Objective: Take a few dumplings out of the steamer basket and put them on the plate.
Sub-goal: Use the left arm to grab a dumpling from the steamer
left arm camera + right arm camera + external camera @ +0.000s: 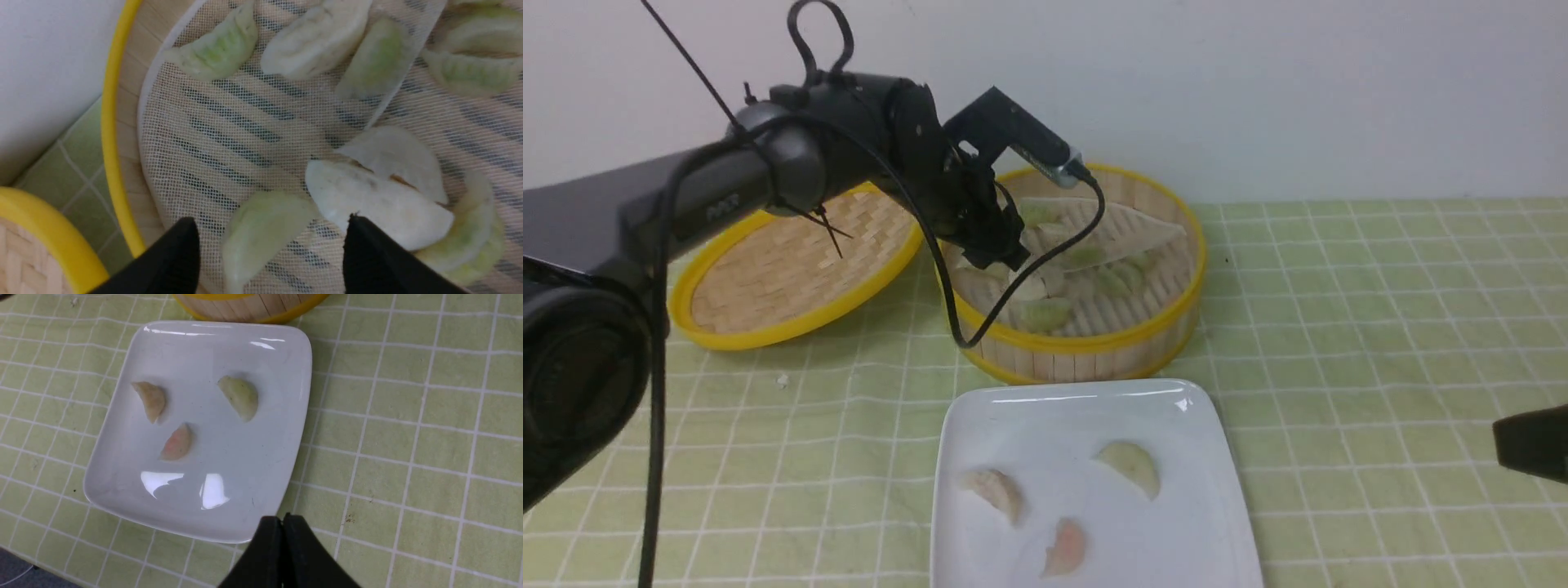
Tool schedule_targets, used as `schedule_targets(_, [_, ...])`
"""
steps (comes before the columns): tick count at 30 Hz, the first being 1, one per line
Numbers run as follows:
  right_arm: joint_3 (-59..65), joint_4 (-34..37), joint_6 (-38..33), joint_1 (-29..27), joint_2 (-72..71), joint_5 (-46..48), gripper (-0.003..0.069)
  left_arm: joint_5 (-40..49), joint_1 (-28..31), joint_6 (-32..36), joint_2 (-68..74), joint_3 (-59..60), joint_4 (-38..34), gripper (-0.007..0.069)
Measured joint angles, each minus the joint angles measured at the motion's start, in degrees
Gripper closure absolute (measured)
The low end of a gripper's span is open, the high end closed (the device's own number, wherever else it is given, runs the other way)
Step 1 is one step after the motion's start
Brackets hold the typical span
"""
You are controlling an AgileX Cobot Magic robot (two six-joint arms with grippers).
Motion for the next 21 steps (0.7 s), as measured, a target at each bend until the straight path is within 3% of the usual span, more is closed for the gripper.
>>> schedule_targets(5, [0.0,0.0,0.0,0.0,0.0,0.06,0.0673,-3.41,0.0,0.0,3.23,0.0,5.44,0.0176])
schedule_targets(11, [0.0,0.0,0.0,0.0,0.0,0.19,0.0673,-4.18,-0.07,0.0,5.02,-0.07,7.1,0.0185])
schedule_targets(13, [0.0,0.0,0.0,0.0,0.0,0.19,0.0673,-4.18,-0.09,0.0,5.28,-0.07,7.1,0.0212])
schedule_targets(17, [0.0,0.0,0.0,0.0,0.0,0.24,0.0673,-3.62,-0.27,-0.51,5.4,-0.13,7.33,0.0432])
schedule_targets(21, [0.0,0.0,0.0,0.0,0.0,0.24,0.0673,1.1,-0.83,-2.14,4.09,-2.03,9.12,0.0442])
